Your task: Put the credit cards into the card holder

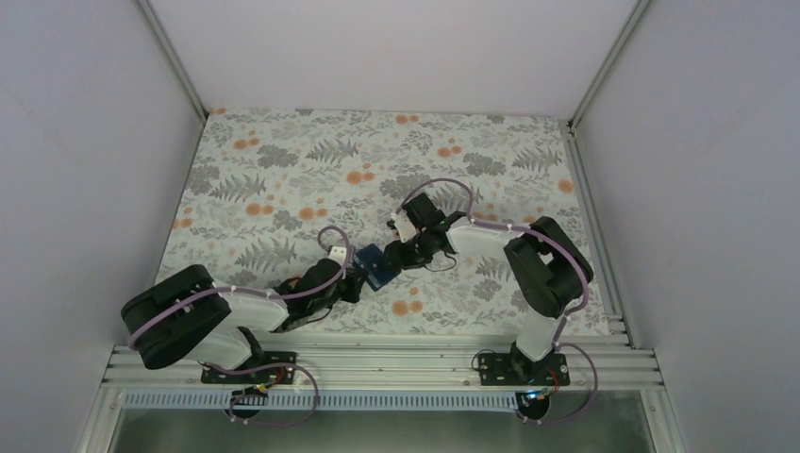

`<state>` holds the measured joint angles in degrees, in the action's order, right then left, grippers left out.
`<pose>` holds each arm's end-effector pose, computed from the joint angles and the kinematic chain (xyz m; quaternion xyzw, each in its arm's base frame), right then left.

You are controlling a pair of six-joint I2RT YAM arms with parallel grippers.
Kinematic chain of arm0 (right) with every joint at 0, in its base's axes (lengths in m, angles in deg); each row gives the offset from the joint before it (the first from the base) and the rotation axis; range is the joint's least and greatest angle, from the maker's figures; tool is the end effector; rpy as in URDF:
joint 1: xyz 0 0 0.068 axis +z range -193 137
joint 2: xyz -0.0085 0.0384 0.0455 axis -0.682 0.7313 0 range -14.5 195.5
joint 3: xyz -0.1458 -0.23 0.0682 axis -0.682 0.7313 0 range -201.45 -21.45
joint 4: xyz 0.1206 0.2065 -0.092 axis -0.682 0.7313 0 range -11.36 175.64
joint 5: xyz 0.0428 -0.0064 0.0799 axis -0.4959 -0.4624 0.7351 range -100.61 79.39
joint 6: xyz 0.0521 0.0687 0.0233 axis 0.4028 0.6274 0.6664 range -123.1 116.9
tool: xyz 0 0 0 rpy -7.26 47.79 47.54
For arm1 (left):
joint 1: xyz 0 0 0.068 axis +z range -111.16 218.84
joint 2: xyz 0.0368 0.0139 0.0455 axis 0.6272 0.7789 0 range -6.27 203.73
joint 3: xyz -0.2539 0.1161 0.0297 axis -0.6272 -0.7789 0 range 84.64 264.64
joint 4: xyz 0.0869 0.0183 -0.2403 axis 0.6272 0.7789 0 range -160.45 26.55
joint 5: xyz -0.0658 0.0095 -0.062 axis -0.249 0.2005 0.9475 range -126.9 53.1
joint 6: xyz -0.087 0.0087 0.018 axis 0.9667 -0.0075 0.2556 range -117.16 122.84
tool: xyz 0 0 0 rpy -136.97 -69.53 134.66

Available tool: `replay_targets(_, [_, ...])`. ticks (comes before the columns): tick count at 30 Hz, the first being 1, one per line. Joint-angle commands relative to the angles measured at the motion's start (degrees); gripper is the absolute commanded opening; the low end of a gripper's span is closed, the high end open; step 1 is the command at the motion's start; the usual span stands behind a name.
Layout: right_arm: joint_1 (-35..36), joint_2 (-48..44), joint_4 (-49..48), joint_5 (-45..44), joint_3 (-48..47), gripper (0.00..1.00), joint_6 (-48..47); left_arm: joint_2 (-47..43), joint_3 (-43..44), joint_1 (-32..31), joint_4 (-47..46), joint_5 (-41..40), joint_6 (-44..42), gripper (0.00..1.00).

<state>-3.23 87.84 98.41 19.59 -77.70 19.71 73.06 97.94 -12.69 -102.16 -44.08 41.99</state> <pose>0.2401 0.2521 0.1182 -0.1931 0.9258 0.3225 0.0402 0.1620 -0.1880 0.1004 0.0661 0.8805 -0.2927 0.3670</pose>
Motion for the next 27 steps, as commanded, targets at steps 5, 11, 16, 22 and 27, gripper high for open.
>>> replay_targets(5, [1.89,2.55,0.18,2.79,-0.13,0.49,-3.73,-0.96,1.99,-0.15,1.45,3.98,-5.53,0.18])
replay_targets(11, [1.87,0.27,-0.73,3.03,-1.23,0.47,-6.47,1.17,3.10,-0.18,1.82,3.50,-6.96,0.16])
replay_targets(16, [1.85,-1.69,-3.76,5.93,-0.64,0.45,-7.53,2.11,3.47,-0.23,2.11,3.32,-7.49,0.15])
replay_targets(22, [1.84,-2.84,-8.15,10.88,0.06,0.39,-8.69,2.57,4.00,-0.08,2.83,3.04,-8.02,0.14])
replay_targets(27, [1.82,-1.47,-9.44,10.94,-0.79,0.38,-8.99,2.67,4.36,-0.08,3.10,2.96,-8.05,0.14])
